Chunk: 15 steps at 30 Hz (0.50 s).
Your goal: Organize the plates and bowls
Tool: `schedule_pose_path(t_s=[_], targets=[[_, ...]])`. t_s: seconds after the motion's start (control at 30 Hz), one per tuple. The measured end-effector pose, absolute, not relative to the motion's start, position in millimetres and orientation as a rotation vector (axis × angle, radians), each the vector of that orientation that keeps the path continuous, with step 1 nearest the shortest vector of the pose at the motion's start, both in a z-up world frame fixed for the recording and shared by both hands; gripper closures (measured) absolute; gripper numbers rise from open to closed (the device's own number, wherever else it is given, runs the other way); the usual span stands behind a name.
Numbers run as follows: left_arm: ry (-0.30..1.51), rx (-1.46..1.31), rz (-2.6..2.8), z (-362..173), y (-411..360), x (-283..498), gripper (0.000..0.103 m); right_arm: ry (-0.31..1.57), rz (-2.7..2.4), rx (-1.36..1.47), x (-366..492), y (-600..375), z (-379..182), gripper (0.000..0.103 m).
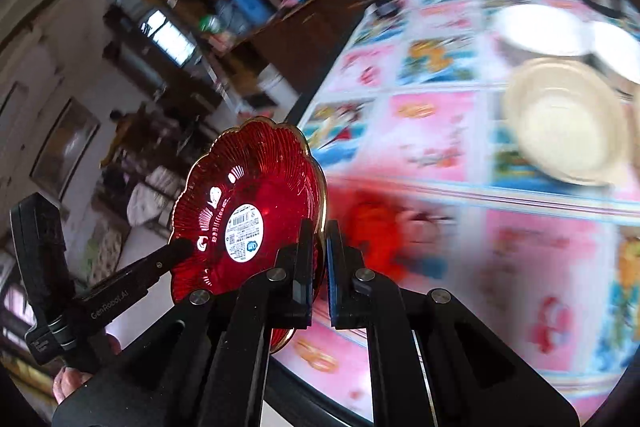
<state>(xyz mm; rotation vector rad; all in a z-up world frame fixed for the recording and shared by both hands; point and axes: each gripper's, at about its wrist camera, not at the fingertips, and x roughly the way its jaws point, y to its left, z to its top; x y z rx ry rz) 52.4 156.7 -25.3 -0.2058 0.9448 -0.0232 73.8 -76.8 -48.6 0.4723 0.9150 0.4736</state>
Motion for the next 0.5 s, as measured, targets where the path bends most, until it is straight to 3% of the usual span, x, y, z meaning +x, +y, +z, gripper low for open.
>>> schedule_pose_path(t_s=[0.2,0.5], targets=[[1.014,-0.245,0.065,-57,194,64,0.091,0.998,0.497,0.369,103,-14,-72,0.097],[1.079,-0.137,0.126,-82,191,73,0.088,1.059,0.444,0.253,115,17,-102,0.094]])
